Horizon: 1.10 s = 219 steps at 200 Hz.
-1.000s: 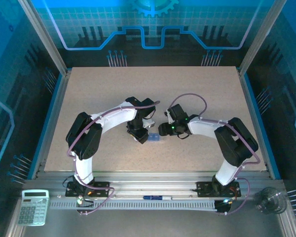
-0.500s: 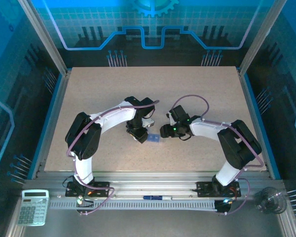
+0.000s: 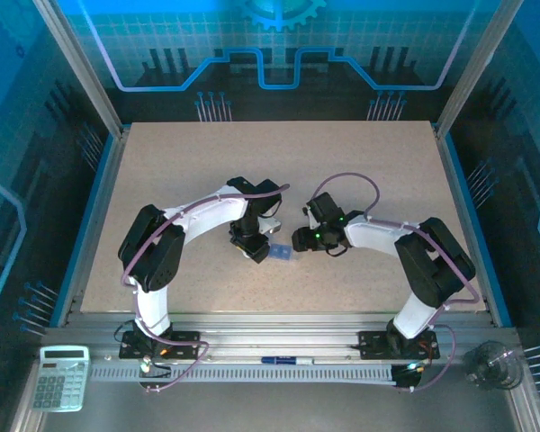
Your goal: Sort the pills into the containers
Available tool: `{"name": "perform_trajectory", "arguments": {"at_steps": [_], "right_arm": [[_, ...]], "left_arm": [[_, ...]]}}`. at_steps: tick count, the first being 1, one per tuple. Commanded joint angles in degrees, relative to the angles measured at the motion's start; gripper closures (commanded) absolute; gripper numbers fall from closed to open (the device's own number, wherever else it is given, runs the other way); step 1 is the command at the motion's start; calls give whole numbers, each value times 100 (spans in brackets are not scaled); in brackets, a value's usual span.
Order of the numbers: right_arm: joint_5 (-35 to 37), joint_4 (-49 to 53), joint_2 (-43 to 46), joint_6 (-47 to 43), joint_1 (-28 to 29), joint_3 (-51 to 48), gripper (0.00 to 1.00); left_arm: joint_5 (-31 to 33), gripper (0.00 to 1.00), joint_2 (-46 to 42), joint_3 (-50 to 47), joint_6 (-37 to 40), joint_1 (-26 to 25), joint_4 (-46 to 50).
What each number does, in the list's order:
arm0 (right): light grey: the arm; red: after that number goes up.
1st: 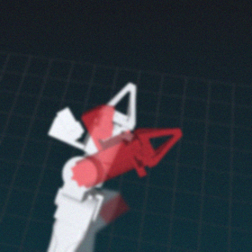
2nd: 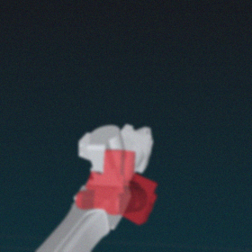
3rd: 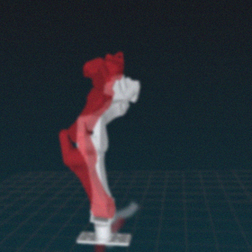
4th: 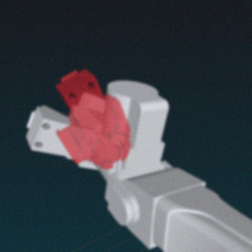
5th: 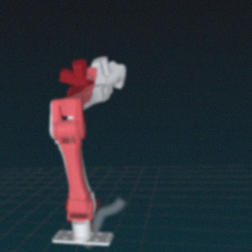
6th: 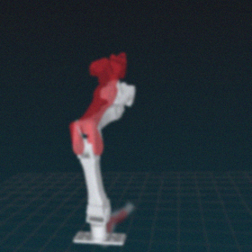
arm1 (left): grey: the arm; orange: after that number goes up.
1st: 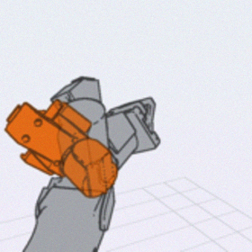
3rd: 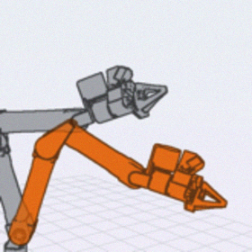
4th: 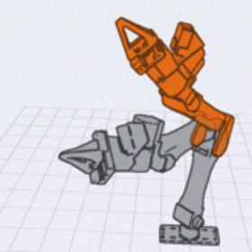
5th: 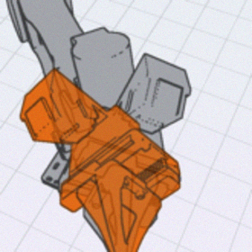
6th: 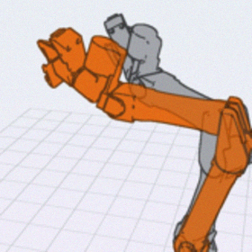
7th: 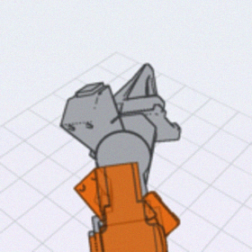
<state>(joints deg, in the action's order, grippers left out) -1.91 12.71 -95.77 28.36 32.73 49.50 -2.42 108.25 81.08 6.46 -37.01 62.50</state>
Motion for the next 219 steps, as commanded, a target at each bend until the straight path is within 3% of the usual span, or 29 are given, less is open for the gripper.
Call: {"name": "perform_trajectory", "arguments": {"at_steps": [1,83,148,219], "right_arm": [[39,276,64,-61,184,-258,39],[1,346,491,120,405,-471,39],[182,478,1161,215,420,-537,33],[90,271,1036,177,656,-678,30]], "left_arm": [[-158,100,-181,-64,82,30,41],[-136,100,-178,-75,86,34,55],[-119,100,-144,4,58,32,114],[-76,100,16,185,40,19,185]]}}
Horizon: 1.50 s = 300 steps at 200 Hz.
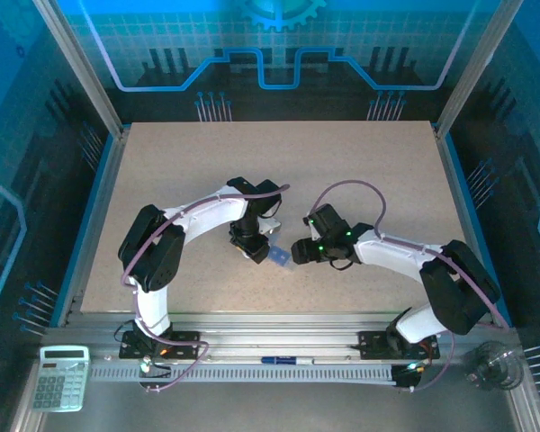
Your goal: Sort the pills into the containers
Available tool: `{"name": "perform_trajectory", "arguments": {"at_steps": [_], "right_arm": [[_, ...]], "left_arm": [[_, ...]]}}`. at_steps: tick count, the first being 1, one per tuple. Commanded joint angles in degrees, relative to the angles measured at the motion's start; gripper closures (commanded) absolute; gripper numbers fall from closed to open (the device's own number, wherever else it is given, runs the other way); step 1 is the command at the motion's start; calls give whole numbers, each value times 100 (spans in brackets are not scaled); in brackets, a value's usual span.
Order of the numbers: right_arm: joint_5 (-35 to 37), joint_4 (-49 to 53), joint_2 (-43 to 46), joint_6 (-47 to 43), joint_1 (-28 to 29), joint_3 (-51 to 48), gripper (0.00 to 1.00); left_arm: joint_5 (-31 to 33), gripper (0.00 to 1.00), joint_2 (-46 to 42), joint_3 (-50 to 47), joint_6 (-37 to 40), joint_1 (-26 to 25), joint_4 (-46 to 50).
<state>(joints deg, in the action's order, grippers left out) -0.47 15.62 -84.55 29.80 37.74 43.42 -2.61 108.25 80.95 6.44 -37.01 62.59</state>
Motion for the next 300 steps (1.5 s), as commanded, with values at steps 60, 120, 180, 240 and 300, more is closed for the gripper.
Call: {"name": "perform_trajectory", "arguments": {"at_steps": [60,120,180,240,300], "right_arm": [[-22,-244,-510,78,310,-41,30],[-58,-323,-624,122,322,-79,30],[-76,-288,-521,158,326,-117,30],[-68,-261,-492,158,335,-123,30],[-52,-252,-493,160,348,-145,30]], "left_arm": [[-20,100,109,298,39,19,245],[36,100,222,335,60,6,324],[235,100,345,311,38,10,370],[261,100,362,351,42,10,361],[274,100,266,513,33,3,399]]}}
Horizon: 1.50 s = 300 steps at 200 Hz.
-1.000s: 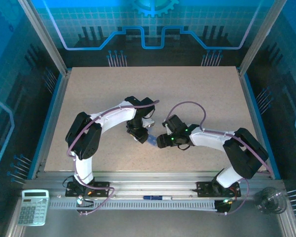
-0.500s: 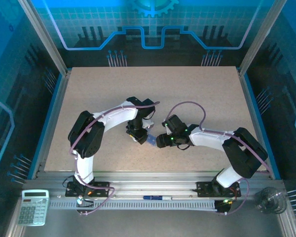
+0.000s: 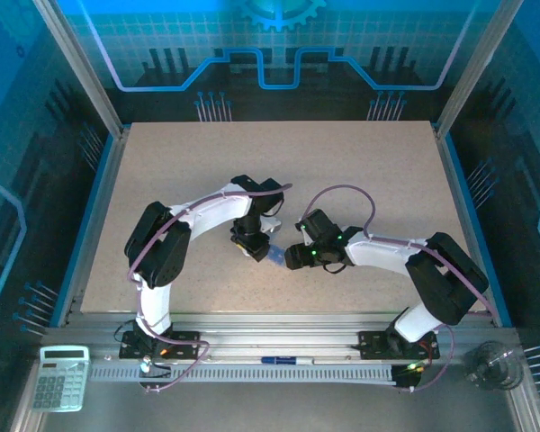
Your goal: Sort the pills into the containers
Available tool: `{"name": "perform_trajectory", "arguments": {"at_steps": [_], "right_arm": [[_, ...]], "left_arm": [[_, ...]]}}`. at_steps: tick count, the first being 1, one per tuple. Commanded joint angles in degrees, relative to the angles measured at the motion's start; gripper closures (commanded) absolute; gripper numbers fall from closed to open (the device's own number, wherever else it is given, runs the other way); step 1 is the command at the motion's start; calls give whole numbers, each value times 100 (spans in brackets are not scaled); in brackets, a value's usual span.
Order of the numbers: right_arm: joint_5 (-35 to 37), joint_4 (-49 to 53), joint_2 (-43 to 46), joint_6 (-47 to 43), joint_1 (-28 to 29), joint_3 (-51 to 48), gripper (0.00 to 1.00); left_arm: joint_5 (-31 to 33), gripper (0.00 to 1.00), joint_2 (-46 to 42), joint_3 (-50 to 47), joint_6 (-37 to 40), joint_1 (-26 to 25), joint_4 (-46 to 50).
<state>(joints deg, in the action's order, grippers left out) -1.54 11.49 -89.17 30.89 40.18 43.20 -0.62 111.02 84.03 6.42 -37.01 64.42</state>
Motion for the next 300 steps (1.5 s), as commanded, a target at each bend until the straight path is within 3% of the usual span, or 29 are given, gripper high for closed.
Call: {"name": "perform_trajectory", "arguments": {"at_steps": [1,98,188,300], "right_arm": [[56,157,-31,49,103,-125,30],[58,161,-81,66,124,-134,31],[57,188,-101,57,138,-128,31],[66,170,-127,75,148,-163,30]], "left_arm": [[78,100,-11,208,35,6,218],[240,100,295,27,94,13,119],[178,100,-114,331,24,15,326],[376,100,94,232,96,16,369]]}}
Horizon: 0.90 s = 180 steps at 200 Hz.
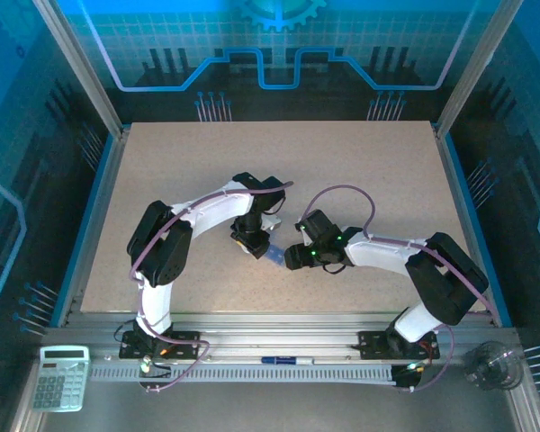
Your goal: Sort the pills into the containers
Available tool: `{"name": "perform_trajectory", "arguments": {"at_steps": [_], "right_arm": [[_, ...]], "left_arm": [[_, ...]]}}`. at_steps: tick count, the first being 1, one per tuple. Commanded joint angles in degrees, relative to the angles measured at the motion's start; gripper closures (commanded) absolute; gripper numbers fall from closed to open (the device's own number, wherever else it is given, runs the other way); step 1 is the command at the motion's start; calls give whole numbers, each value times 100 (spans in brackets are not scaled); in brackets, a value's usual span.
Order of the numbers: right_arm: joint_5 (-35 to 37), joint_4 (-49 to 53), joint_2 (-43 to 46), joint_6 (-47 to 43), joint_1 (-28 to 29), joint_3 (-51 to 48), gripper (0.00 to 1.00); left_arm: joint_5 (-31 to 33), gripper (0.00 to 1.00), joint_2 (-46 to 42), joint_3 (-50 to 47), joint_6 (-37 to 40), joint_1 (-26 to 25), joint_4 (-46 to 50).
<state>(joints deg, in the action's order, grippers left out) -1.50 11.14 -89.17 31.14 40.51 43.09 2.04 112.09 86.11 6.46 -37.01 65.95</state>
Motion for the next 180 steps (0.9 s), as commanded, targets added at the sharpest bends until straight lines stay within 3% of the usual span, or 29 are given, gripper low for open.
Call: {"name": "perform_trajectory", "arguments": {"at_steps": [1,180], "right_arm": [[62,209,-127,51,119,-152,30],[35,151,-215,77,141,-155,30]], "left_arm": [[111,100,-8,27,88,17,216],[-53,100,-12,-86,48,-21,125]]}}
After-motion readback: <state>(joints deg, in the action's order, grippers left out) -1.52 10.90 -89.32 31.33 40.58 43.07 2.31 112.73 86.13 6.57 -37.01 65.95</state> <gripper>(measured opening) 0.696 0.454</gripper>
